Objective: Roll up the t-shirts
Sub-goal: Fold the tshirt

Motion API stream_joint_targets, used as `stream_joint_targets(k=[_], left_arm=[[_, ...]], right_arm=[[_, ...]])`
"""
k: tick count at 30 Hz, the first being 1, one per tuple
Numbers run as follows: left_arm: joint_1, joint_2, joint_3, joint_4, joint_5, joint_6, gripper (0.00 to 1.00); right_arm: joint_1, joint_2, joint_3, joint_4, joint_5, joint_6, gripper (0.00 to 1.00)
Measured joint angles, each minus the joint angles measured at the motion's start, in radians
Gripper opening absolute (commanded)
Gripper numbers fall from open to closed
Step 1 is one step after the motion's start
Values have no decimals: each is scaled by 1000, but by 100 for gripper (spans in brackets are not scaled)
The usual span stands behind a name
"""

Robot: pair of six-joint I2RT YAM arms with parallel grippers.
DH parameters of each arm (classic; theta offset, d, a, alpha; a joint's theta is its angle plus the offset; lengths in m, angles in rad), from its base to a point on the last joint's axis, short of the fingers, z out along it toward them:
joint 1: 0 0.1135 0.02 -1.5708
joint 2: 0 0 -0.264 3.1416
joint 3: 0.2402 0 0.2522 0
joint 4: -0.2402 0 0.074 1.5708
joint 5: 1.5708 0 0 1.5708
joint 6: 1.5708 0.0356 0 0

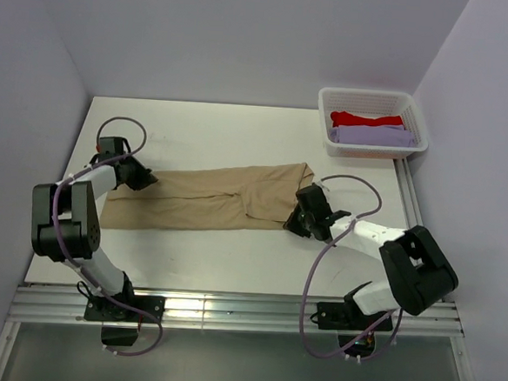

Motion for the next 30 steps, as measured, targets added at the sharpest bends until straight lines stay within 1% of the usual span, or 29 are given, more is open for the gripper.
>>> stream_joint_targets(k=[1,2,8,11,14,16,19,24,30], left_arm=[[12,19,0,8,3,-2,4],[25,36,0,16,7,-8,2],[102,88,-34,87,22,-28,0],[107,80,-65,136,28,-43,0],[107,37,-144,219,22,-60,0],[107,-6,-195,235,6,-65,0],[107,-72,-254,232,-19,-64,0],[101,-182,-357,227,-33,-69,0],[57,-262,-423,214,-46,-68,0]], right_arm=[[0,25,5,4,1,13,0],[-2,42,20,7,5,19,0],[-37,132,82,55,-5,44,0],[-76,160,108,61,-19,44,0],[-113,202,156,53,-22,41,0],[-128,233,192,48,-22,34,0],[-150,293,266,26,-26,16,0],[-190,414,436,-24,-23,-15,0],[-204,578,665,-84,-18,-36,0]])
